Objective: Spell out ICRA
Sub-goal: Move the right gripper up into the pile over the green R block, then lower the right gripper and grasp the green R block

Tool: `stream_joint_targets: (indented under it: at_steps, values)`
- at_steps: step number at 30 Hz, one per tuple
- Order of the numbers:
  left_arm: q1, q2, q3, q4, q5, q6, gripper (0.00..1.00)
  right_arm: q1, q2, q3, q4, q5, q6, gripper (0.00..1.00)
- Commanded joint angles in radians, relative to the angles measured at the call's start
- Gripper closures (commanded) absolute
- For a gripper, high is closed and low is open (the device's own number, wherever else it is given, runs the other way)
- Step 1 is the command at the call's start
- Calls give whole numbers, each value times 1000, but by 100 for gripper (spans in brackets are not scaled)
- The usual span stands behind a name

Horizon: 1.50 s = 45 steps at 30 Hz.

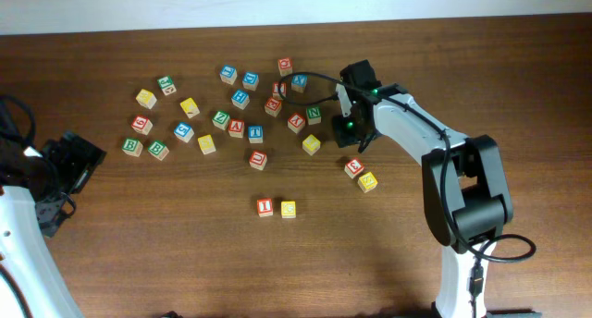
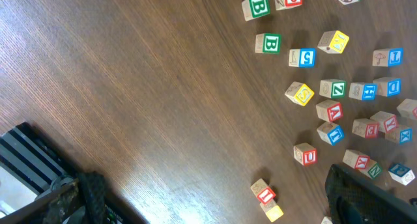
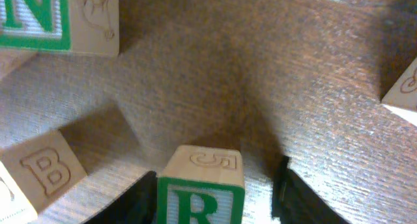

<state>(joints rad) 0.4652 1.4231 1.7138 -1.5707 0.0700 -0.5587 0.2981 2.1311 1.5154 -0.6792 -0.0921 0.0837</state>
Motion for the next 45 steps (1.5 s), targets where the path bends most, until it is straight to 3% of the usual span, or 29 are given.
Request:
stream_joint_targets:
  at_steps: [1,12,17,22,27,32,34,38,45]
  values:
    - [5,-4,8,-2,-11,-9,1,8,19,8,26,-5,99,60]
    - [5,-4,8,-2,-11,-9,1,29,19,8,-11,60,169,61]
    - [5,-4,8,-2,-11,-9,1,29,19,8,-7,59,214,75]
    - [5,-4,8,-2,-11,-9,1,30,-5,35,-41,41,214,75]
    - [5,-4,8,-2,-11,-9,1,30,-72,194,-249,40,213,75]
    - [5,-4,8,-2,-11,-9,1,30,-99,435,-640,39,209,79]
    - [5,-4,8,-2,-11,-9,1,30,-98,433,-723,39,209,79]
    - [5,-4,8,-2,-11,-9,1,69,-98,317,-729,-26,209,79]
    - [5,-4,8,-2,-11,-9,1,226,-98,256,-814,-72,210,79]
